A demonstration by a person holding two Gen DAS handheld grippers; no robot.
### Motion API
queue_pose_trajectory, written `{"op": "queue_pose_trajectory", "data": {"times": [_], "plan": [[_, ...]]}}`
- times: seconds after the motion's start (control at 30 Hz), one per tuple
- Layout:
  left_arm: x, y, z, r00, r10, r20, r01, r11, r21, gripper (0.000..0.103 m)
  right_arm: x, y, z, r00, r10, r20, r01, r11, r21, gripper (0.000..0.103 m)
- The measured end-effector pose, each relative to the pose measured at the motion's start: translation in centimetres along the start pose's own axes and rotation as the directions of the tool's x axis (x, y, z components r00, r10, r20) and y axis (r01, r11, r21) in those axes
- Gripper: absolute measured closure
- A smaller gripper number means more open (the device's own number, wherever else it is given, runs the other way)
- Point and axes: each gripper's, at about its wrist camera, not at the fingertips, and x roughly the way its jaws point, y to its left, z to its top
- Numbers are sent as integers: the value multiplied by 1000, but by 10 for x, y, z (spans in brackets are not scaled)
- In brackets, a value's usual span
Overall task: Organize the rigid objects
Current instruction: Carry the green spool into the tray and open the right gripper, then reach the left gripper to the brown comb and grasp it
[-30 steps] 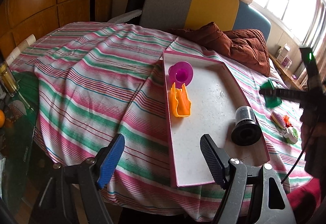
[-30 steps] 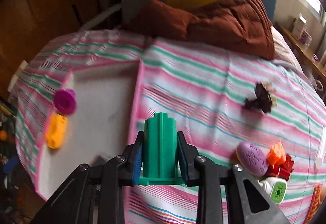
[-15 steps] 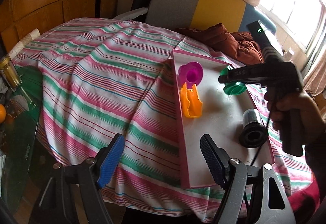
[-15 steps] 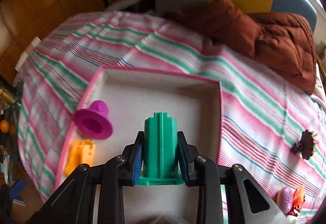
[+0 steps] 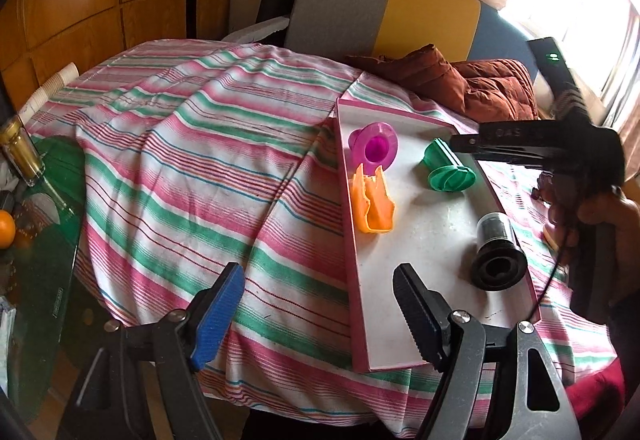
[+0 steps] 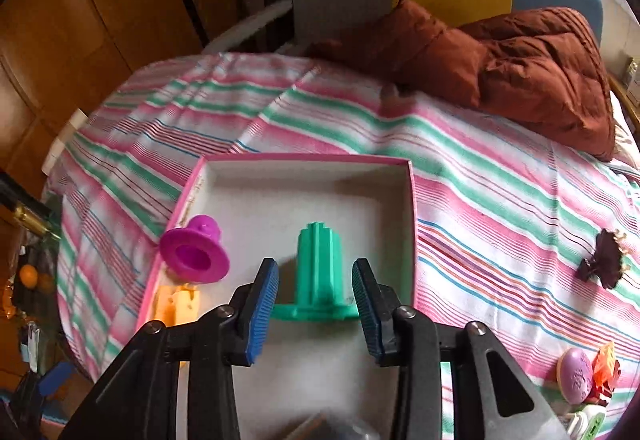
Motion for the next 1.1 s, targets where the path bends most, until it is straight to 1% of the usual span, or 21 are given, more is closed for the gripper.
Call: {"op": "queue_pose_trajectory", "data": {"times": [0.17, 0.33, 0.67, 0.8, 0.93, 1.03, 1.1], "plan": [[-6, -5, 1, 1000, 0, 15, -1, 1000, 18, 26, -25, -3, -10, 999, 2, 46, -2, 1000, 4, 65], [-11, -13, 2, 1000, -2, 23, 1, 999, 42, 26, -49, -14, -26, 997, -19, 79, 19, 1000, 3, 65], [-17, -35, 4, 999, -14, 32, 11, 995, 104, 26, -83, -51, -53, 990, -75, 119, 72, 997, 35, 65], [-18, -46, 6, 999, -21, 37, 16, 991, 135, 26, -94, -78, -61, 985, -119, 124, 110, 991, 72, 65], [-17, -61, 10, 999, -34, 37, 27, 986, 166, 26, -110, -117, -70, 975, -180, 132, 161, 977, 142, 65], [-17, -75, 15, 998, -49, 39, 40, 980, 193, 26, -121, -151, -78, 961, -239, 141, 205, 954, 217, 65], [-17, -86, 20, 997, -61, 43, 51, 975, 217, 26, -128, -178, -85, 947, -288, 144, 238, 927, 290, 65]]}}
